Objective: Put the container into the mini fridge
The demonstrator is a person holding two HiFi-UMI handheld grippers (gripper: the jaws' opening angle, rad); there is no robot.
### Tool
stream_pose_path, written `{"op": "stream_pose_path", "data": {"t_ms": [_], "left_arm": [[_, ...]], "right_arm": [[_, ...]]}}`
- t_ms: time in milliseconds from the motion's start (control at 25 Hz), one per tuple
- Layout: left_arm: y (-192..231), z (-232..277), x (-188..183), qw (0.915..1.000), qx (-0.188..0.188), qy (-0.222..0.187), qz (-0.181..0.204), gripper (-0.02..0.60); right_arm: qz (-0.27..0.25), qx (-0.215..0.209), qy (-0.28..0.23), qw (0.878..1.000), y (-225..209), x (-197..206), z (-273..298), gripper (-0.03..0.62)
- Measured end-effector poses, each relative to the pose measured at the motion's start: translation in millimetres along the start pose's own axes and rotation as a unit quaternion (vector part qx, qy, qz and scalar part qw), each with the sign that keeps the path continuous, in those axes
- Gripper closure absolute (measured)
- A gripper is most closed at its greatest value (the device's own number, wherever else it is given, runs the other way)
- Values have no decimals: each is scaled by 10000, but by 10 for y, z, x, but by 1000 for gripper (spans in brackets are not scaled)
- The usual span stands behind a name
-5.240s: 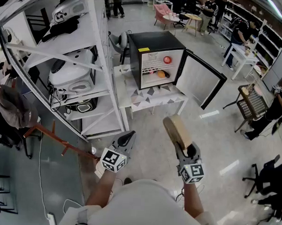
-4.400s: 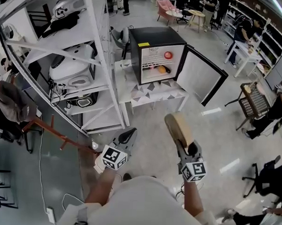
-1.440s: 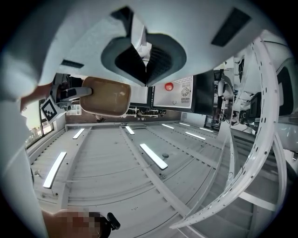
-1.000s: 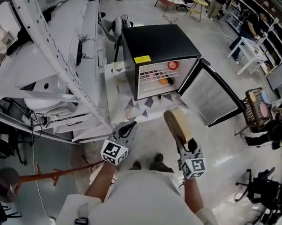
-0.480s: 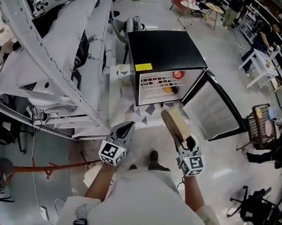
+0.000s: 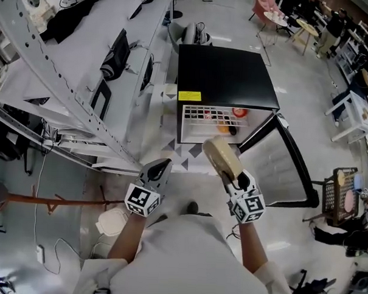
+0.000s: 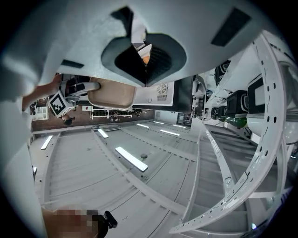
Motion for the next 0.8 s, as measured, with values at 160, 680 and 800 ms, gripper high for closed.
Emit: {"op": "stream_pose_path", "data": {"t_ms": [160,680,800], "left_arm": [[-4,79,30,9997,-259,45,-6,577],[-111,259,238,9959,-835,273,-223,577],[-128,305,257,9950,-917,304,-231,577]], "right_arm": [[82,-100,229,9997,-160,90,283,370],[1810,-464,860,9786,-515,496,1027,370],[1950,-526,947,9748,-530,559,1165,372]]}}
Point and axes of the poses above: the fingertips, and each gripper's own axes: z forward along the fingers, y to its left, x out of its underside, the point moved 4 cm from there along -z, backward along the fingers, and after that the axes turned 12 degrees about x, right-handed, at the moved point
